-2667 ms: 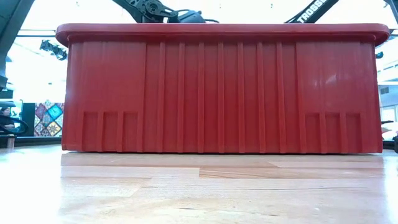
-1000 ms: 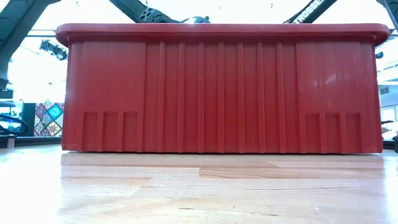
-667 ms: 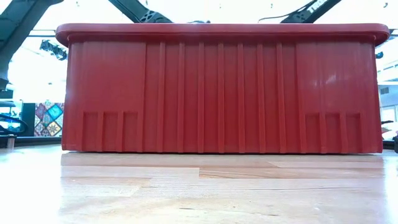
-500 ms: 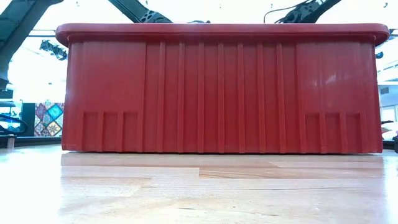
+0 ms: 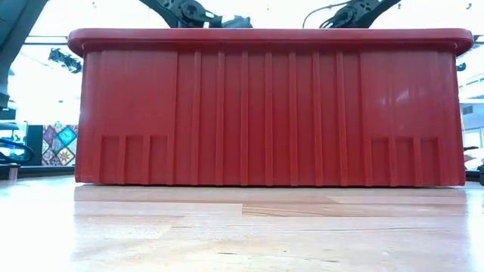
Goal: Pick and place slides into bin
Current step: Stack the blue slipper on top of the other blue slipper in the red bin
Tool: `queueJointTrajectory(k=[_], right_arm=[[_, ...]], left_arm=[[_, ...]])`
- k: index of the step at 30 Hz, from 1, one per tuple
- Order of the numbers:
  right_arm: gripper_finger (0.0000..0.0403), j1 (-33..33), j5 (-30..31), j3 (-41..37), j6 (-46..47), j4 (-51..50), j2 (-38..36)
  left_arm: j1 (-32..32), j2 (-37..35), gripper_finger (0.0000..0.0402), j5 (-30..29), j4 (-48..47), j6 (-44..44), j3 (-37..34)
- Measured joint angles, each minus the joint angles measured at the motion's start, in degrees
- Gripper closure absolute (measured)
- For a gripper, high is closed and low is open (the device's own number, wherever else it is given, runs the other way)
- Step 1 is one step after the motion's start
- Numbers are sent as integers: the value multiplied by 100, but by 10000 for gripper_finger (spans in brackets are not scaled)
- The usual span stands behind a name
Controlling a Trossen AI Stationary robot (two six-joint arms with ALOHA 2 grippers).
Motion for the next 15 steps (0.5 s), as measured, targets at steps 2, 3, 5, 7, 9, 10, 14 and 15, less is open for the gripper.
queueJointTrajectory(k=[2, 3, 5, 7, 9, 10, 14, 15], right_arm=[[41, 61, 260, 0, -300, -16, 129], [41, 70, 380, 0, -387, -43, 180], [41, 110, 510, 0, -569, -80, 224], [41, 117, 518, 0, -756, -106, 224], [41, 117, 488, 0, -910, -37, 224], [41, 119, 457, 0, -957, 4, 224], [41, 153, 284, -41, -1004, 96, 224], [41, 179, 286, -55, -983, 78, 224]], left_arm=[[100, 141, 100, -30, -153, -11, -3], [130, 203, 100, -33, -180, -8, -3], [167, 314, 100, -53, -91, 84, -5], [159, 416, 100, -46, 195, 241, -2], [176, 537, 100, -52, 409, 408, -3], [185, 612, 100, -52, 558, 462, -3], [321, 904, 100, -73, 818, 727, -2], [351, 975, 100, -83, 829, 806, -3]])
